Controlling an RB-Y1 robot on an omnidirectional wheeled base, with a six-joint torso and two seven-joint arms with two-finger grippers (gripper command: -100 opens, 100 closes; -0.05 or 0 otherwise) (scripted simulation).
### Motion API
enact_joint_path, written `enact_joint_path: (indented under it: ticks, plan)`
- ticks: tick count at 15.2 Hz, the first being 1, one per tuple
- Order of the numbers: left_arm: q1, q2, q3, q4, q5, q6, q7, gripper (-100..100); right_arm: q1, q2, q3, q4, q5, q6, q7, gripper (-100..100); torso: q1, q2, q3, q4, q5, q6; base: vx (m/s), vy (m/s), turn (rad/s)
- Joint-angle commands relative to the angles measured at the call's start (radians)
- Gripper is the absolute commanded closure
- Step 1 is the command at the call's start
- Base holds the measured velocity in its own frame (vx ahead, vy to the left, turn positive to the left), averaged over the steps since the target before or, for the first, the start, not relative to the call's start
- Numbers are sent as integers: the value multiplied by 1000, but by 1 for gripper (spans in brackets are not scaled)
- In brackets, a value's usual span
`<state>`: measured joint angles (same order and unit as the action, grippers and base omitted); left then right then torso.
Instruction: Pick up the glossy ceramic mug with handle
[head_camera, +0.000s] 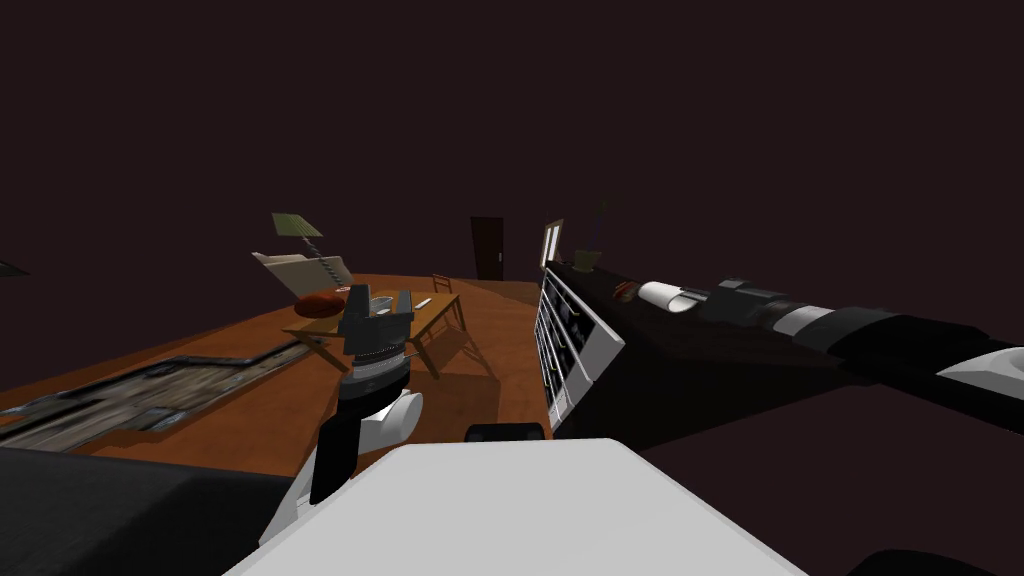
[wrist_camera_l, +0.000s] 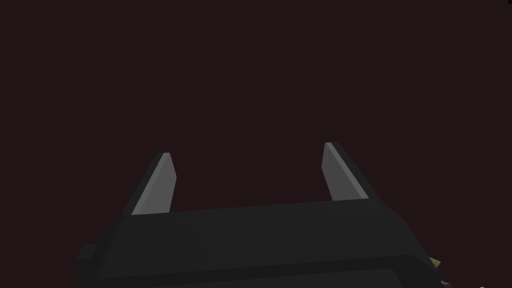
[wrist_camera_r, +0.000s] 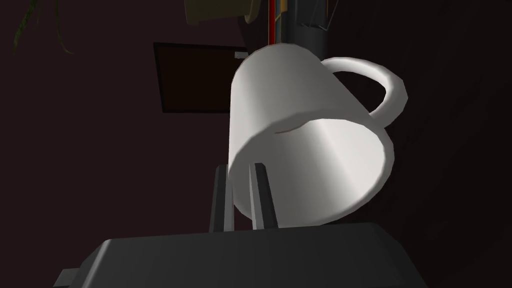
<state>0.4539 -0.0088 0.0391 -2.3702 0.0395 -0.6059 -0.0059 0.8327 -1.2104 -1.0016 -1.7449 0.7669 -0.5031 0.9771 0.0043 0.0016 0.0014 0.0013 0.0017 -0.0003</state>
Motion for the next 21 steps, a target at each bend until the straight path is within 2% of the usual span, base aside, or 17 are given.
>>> enact_joint_path:
  ticks: [1,2,3,8,9,10,11,12,13,14,15,16,17,18,19,20,21]
  plan:
    - [0,0,0,0,0,0,0,0,0,0,0,0,0,0,0,100,0,0,0,0,0,0,0,0,0]
    - [0,0,0,0,0,0,0,0,-1,0,-1,0,0,1,1,100,-1,0,0,-1,-1,0,0,0,0]
    - [0,0,0,0,0,0,0,0,-19,35,-16,-35,50,-25,-49,100,-1,0,0,0,-2,0,11,-22,3]
    - [0,0,0,0,0,0,0,0,-45,76,-31,-72,149,-57,-125,100,-4,-1,-1,0,-3,0,22,-30,4]
    - [0,0,0,0,0,0,0,0,-57,96,-38,-91,176,-72,-155,100,-4,-1,-1,-1,-3,0,18,-23,-2]
    - [0,0,0,0,0,0,0,0,-57,96,-38,-91,191,-72,-158,100,-4,-1,-1,0,-3,-1,15,-23,0]
    - [0,0,0,0,0,0,0,0,-70,116,-46,-109,218,-88,-190,100,-3,-1,-1,-1,-3,-1,16,-24,0]
    - [0,0,0,0,0,0,0,0,-70,116,-46,-109,233,-88,-190,100,-3,-1,-1,-1,-3,-1,14,-23,1]
    - [0,0,0,0,0,0,0,0,-83,137,-53,-128,261,-104,-223,100,-3,-1,-1,-1,-3,-1,14,-22,4]
    - [0,0,0,0,0,0,0,0,-83,137,-53,-128,275,-104,-223,100,-3,-2,-1,-1,-3,-1,14,-21,6]
    - [0,0,0,0,0,0,0,0,-95,157,-61,-146,302,-120,-256,100,-3,-2,-1,-1,-3,-1,17,-22,2]
    - [0,0,0,0,0,0,0,0,-95,157,-61,-146,317,-120,-256,100,-3,-2,-1,-1,-3,-1,17,-19,-1]
    - [0,0,0,0,0,0,0,0,-108,178,-68,-164,344,-136,-289,100,-3,-2,-1,-1,-3,-1,17,-22,0]
    - [0,0,0,0,0,0,0,0,-108,178,-68,-164,359,-136,-289,100,-3,-2,-1,-1,-3,-1,16,-24,3]
    - [0,0,0,0,0,0,0,0,-120,198,-76,-183,387,-152,-322,100,-3,-2,-2,-1,-3,-1,20,-26,4]
    - [0,0,0,0,0,0,0,0,-120,198,-76,-183,401,-152,-322,100,-3,-2,-2,-1,-3,-1,18,-26,0]
    - [0,0,0,0,0,0,0,0,-115,190,-74,-177,379,-144,-309,100,-3,-2,-2,-1,-3,-1,8,-14,1]
